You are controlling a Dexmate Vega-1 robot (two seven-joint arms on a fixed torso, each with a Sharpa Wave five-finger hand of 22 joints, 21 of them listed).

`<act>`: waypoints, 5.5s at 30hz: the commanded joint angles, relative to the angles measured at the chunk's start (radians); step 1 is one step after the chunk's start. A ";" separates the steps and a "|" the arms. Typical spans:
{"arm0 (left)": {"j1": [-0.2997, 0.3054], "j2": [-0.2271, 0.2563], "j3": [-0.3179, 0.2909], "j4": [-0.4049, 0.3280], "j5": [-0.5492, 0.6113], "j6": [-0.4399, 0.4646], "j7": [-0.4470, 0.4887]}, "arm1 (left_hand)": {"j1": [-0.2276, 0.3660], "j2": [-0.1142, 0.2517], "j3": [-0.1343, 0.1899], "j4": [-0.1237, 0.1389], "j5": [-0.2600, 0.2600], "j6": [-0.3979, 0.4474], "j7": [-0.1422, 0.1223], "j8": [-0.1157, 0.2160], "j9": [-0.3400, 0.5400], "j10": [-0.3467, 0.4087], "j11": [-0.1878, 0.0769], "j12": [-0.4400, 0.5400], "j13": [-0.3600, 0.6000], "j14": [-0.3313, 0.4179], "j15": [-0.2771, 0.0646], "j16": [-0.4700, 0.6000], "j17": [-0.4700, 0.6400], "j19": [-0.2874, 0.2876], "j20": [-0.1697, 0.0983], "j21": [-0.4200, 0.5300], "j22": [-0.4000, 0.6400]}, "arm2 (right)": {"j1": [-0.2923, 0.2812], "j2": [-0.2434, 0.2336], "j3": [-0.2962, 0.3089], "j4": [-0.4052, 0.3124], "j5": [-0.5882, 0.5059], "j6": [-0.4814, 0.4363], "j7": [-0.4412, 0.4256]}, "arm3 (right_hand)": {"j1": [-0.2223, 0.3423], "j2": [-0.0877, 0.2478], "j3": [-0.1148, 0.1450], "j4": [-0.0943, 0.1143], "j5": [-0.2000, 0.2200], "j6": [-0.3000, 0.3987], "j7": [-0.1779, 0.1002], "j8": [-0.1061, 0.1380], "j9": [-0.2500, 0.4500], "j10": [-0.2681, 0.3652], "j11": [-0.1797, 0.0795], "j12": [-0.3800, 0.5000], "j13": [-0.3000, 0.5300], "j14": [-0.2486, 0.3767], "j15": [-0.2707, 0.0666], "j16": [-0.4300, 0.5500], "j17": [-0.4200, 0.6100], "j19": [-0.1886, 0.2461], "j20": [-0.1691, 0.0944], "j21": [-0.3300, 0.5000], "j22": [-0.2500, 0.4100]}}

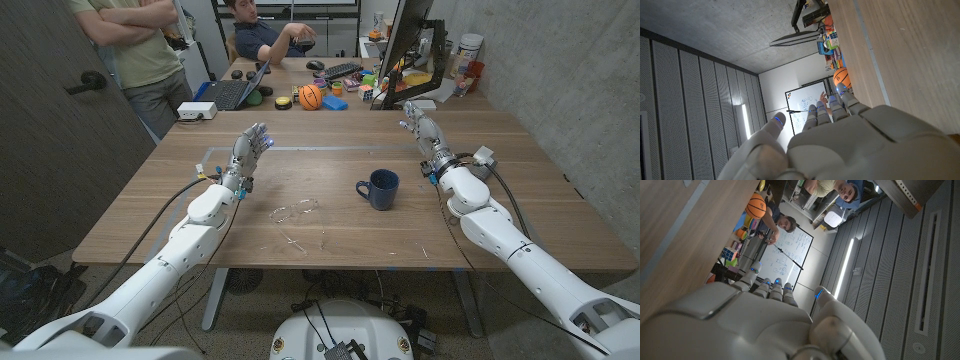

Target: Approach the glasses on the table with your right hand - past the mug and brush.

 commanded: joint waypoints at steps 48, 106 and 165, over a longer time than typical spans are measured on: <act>0.000 0.005 -0.004 0.028 -0.017 -0.018 -0.044 | -0.008 0.087 -0.008 0.008 0.007 -0.004 -0.001 0.003 0.003 0.000 0.000 0.005 0.004 -0.005 -0.001 0.007 0.003 0.007 0.007 -0.024 0.007 | -0.067 -0.092 -0.122 -0.500 -0.856 -0.227 -0.209 | 0.080 0.031 0.005 -0.045 0.016 0.071 -0.025 0.023 0.006 0.011 -0.053 0.006 0.006 0.005 -0.032 0.001 0.002 -0.025 -0.045 -0.047 0.002; -0.013 -0.009 0.006 0.061 -0.011 -0.017 -0.043 | -0.014 0.085 -0.021 0.010 0.008 -0.003 -0.006 0.003 0.003 0.002 0.000 0.006 0.004 -0.003 -0.001 0.009 0.003 0.014 0.006 -0.037 0.008 | 0.098 -0.108 -0.406 -0.522 -1.237 -0.382 0.210 | 0.279 -0.070 -0.079 -0.224 0.047 0.059 -0.169 0.012 0.003 -0.054 -0.110 0.001 0.005 0.030 0.047 0.019 0.007 0.166 0.210 -0.122 -0.005; 0.079 0.038 -0.030 -0.045 -0.015 -0.031 -0.006 | -0.007 0.079 -0.027 0.003 0.013 -0.008 -0.003 0.003 0.003 -0.003 -0.002 0.006 0.004 -0.002 -0.002 0.007 0.001 0.018 0.006 -0.053 0.007 | 0.188 -0.044 -0.551 -0.421 -1.364 -0.335 0.454 | 0.436 -0.048 -0.112 -0.262 0.114 0.023 -0.193 0.013 0.005 -0.084 -0.136 0.006 0.005 0.019 0.012 0.015 0.005 0.232 0.211 -0.223 -0.008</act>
